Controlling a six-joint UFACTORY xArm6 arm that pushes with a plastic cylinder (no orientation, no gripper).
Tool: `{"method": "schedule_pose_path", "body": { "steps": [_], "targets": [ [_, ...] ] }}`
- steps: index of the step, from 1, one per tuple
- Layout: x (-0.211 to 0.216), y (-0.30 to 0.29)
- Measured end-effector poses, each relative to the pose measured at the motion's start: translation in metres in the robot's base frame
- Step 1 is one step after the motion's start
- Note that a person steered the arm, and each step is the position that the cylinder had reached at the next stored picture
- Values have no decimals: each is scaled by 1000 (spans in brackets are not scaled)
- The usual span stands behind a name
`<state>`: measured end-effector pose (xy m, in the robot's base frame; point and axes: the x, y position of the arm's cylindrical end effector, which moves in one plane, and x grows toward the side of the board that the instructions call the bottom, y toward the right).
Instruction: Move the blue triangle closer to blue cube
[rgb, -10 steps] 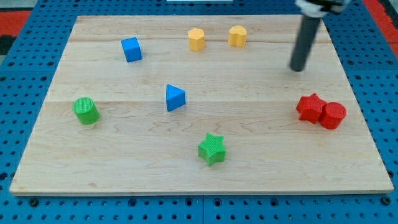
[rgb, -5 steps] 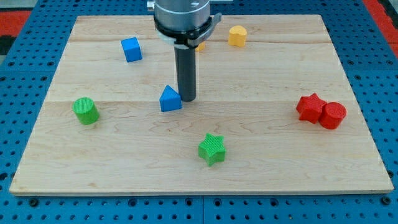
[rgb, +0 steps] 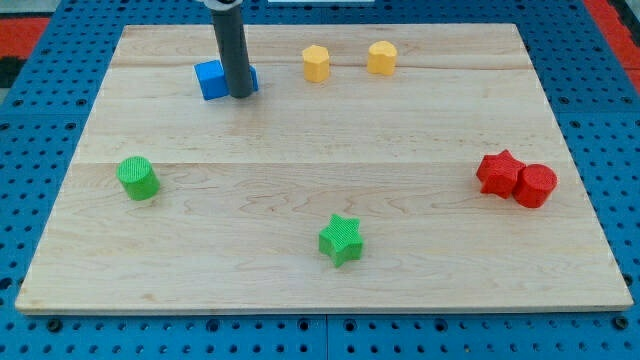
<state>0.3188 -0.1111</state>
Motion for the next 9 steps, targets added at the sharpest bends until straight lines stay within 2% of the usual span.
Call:
{"method": "schedule_pose_path", "body": {
  "steps": [1, 4, 9],
  "targets": [
    [6, 11],
    [-81, 62],
    [-46, 9]
  ]
}}
